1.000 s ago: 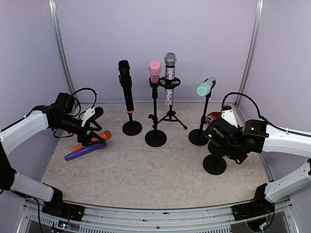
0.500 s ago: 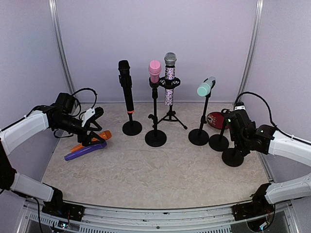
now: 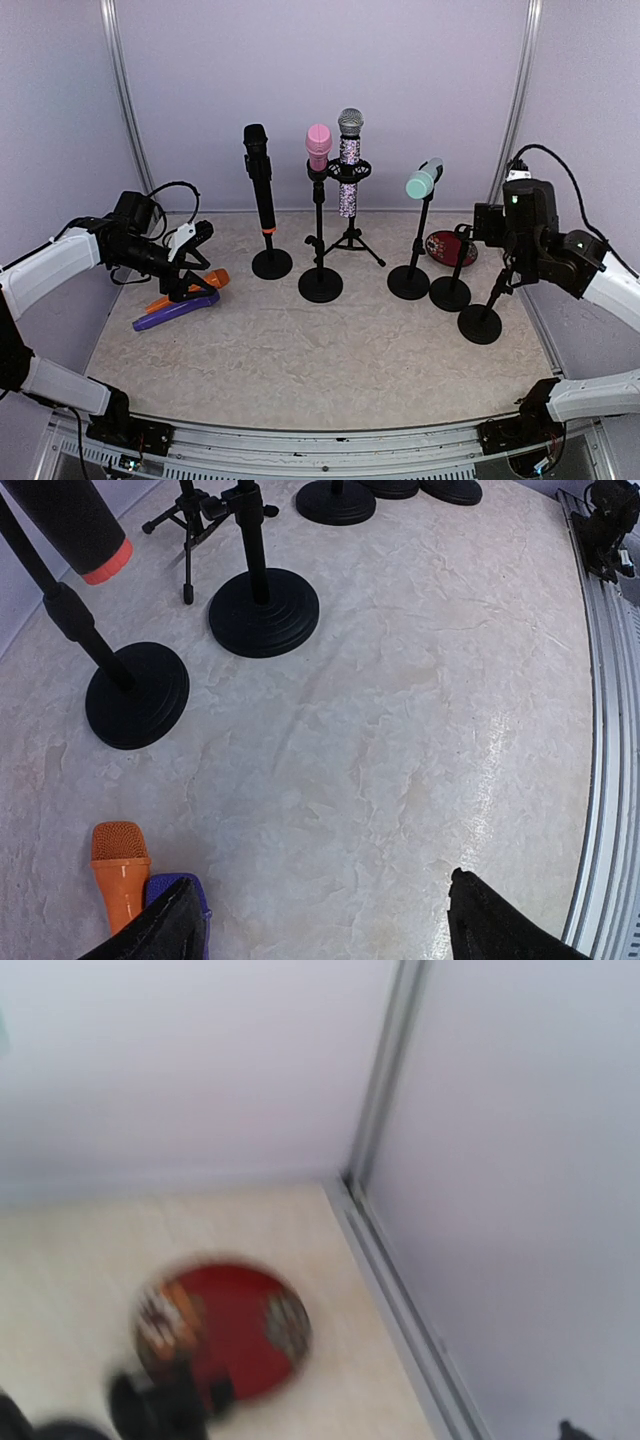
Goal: Remove the microphone from the stand
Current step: Move the microphone stand to the corner of the board, then move the microphone stand with the microphone to the center of the board.
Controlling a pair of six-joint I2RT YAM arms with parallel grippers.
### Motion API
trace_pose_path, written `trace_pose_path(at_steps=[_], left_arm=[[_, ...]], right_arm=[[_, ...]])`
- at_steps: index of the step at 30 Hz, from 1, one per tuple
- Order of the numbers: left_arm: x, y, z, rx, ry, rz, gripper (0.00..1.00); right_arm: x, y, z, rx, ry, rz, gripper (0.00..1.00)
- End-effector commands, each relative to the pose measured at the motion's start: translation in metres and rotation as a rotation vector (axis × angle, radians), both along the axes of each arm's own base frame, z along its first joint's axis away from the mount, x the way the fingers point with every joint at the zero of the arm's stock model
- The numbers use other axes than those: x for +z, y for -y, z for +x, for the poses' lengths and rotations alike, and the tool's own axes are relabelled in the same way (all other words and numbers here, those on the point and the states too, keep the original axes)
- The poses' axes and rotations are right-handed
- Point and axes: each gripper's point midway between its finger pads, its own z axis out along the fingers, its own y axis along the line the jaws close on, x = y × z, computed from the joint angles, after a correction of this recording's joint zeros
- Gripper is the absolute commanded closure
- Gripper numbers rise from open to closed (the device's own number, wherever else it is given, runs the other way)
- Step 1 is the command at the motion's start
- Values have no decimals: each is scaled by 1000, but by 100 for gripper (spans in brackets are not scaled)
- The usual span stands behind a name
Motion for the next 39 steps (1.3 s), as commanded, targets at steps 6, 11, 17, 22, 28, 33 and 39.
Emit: trace_pose_path(at_steps=[6, 11, 17, 22, 28, 33, 39], left_arm=[[9, 3, 3, -17, 17, -11, 18], [12, 4, 3, -19, 16, -14, 18], [13, 3, 3, -19, 8, -13, 18], [14, 1, 2, -17, 14, -5, 18], [15, -2, 2, -16, 16, -1, 18], [15, -2, 1, -16, 15, -1, 18], [17, -2, 1, -22, 16, 2, 18]], right_arm=[[48, -52, 4, 248, 70, -293, 0], [58, -85, 16, 335, 116, -538, 0], [67, -112, 41, 332, 170, -760, 0], [79, -124, 53, 278, 242, -875, 1], [98, -125, 53, 205, 323, -953, 12], [99, -131, 52, 213, 353, -989, 16], [72, -151, 58, 308, 297, -1076, 11]])
